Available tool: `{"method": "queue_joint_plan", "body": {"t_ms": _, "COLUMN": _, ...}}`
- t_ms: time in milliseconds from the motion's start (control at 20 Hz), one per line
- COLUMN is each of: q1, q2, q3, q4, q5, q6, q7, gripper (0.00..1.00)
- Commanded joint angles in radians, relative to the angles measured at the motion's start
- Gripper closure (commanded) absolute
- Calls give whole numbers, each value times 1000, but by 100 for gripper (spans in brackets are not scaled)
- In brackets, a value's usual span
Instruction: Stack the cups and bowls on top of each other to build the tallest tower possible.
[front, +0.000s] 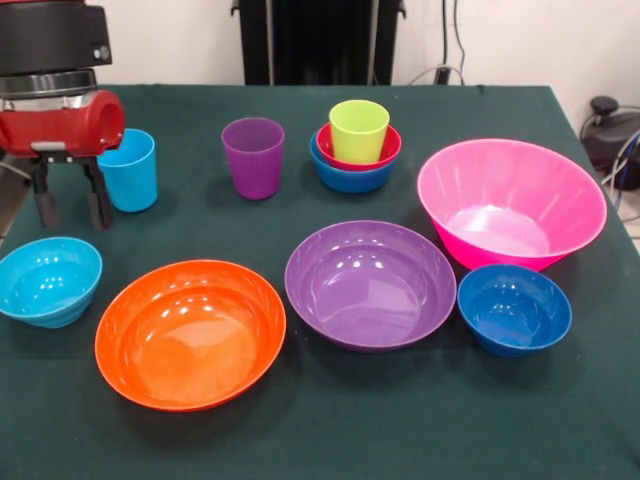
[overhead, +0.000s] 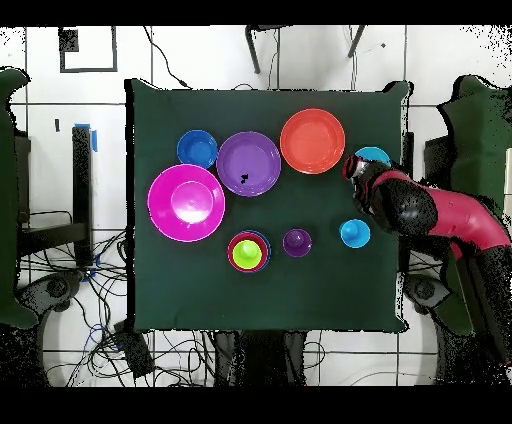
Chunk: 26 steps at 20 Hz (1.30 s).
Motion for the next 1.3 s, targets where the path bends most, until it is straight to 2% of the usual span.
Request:
{"method": "queue_joint_plan", "body": {"t_ms": 50, "q1": 1, "q2": 67, "q3": -59, "q4": 53, "q5": -95, "q6": -29, "q7": -100, "gripper": 0}}
{"method": "queue_joint_plan", "body": {"t_ms": 450, "q1": -10, "q2": 65, "q3": -59, "q4": 52, "q5": -105, "q6": -5, "q7": -109, "gripper": 0}}
{"method": "queue_joint_plan", "body": {"t_ms": 650, "q1": -15, "q2": 84, "q3": -44, "q4": 35, "q5": -118, "q6": 39, "q7": -182, "gripper": 0}}
{"method": "queue_joint_plan", "body": {"t_ms": 1000, "q1": -47, "q2": 132, "q3": 34, "q4": 25, "q5": -157, "q6": 126, "q7": -408, "gripper": 0}}
{"method": "queue_joint_plan", "body": {"t_ms": 1150, "q1": -57, "q2": 165, "q3": 58, "q4": 25, "q5": -167, "q6": 139, "q7": -457, "gripper": 0}}
{"method": "queue_joint_plan", "body": {"t_ms": 1300, "q1": -55, "q2": 185, "q3": 62, "q4": 15, "q5": -176, "q6": 134, "q7": -459, "gripper": 0}}
